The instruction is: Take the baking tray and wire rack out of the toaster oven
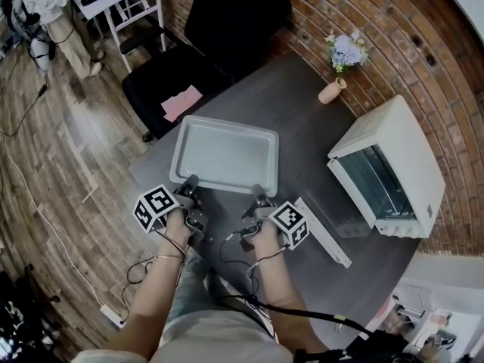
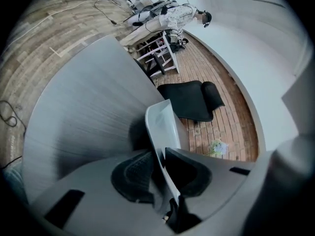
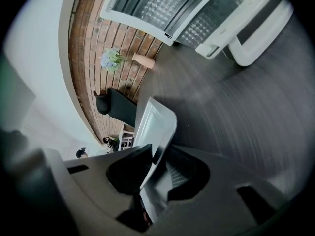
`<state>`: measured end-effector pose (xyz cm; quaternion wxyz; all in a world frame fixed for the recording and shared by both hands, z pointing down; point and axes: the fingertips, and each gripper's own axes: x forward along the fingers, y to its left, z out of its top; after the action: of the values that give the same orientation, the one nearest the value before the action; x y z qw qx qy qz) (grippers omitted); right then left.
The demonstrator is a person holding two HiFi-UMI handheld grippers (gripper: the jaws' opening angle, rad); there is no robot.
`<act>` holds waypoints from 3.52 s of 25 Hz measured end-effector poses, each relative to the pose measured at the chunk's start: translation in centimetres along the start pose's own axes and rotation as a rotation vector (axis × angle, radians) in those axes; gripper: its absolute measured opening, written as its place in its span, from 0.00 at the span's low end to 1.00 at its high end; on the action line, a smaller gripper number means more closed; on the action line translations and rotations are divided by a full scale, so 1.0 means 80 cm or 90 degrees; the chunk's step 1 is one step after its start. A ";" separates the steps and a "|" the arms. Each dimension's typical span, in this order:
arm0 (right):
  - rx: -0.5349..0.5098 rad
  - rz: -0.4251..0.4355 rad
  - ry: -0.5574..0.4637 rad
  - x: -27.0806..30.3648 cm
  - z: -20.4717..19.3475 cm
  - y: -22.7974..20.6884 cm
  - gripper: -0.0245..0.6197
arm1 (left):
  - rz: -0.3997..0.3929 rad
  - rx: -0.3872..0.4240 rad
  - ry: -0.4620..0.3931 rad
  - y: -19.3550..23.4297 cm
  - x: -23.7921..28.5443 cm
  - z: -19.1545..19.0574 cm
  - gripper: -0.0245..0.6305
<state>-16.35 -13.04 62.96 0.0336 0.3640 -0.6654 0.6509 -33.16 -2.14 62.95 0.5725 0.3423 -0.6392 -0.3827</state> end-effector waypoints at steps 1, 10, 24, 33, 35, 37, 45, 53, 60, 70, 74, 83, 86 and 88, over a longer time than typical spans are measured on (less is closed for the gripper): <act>0.001 -0.006 0.000 0.000 0.000 -0.002 0.17 | 0.010 0.001 0.003 0.002 0.000 -0.001 0.14; 0.019 -0.033 0.004 0.005 -0.003 -0.018 0.16 | 0.043 -0.003 0.013 0.016 0.004 -0.003 0.13; 0.052 -0.046 0.010 -0.006 -0.010 -0.023 0.38 | 0.052 -0.042 0.000 0.023 -0.009 0.000 0.31; 0.075 -0.102 0.018 -0.042 -0.020 -0.040 0.53 | 0.069 -0.060 -0.003 0.033 -0.043 -0.021 0.33; 0.084 -0.116 0.026 -0.051 -0.025 -0.047 0.53 | 0.068 -0.059 -0.003 0.033 -0.050 -0.026 0.34; 0.099 -0.125 0.035 -0.059 -0.029 -0.054 0.54 | 0.065 -0.059 -0.004 0.032 -0.056 -0.031 0.34; 0.103 -0.147 0.050 -0.094 -0.040 -0.070 0.56 | 0.054 -0.058 -0.008 0.028 -0.082 -0.052 0.34; 0.114 -0.108 0.023 -0.134 -0.023 -0.065 0.56 | 0.042 -0.037 0.006 0.014 -0.092 -0.088 0.34; 0.142 -0.065 -0.042 -0.184 0.023 -0.062 0.56 | 0.013 0.009 0.050 -0.029 -0.083 -0.138 0.34; 0.183 -0.014 -0.159 -0.262 0.110 -0.067 0.55 | -0.026 0.081 0.143 -0.100 -0.045 -0.228 0.34; 0.187 0.002 -0.212 -0.295 0.143 -0.069 0.54 | -0.043 0.110 0.185 -0.128 -0.030 -0.266 0.34; 0.196 0.019 -0.327 -0.369 0.207 -0.081 0.52 | -0.076 0.166 0.278 -0.182 0.006 -0.349 0.34; 0.202 0.025 -0.362 -0.390 0.225 -0.087 0.51 | -0.087 0.182 0.305 -0.198 0.017 -0.374 0.34; 0.206 0.027 -0.383 -0.402 0.236 -0.091 0.51 | -0.094 0.192 0.320 -0.209 0.025 -0.389 0.34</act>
<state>19.20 -14.84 49.59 -0.2363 0.5265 -0.5407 0.6121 -2.47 -14.80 50.76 0.6263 0.5532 -0.5002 -0.2271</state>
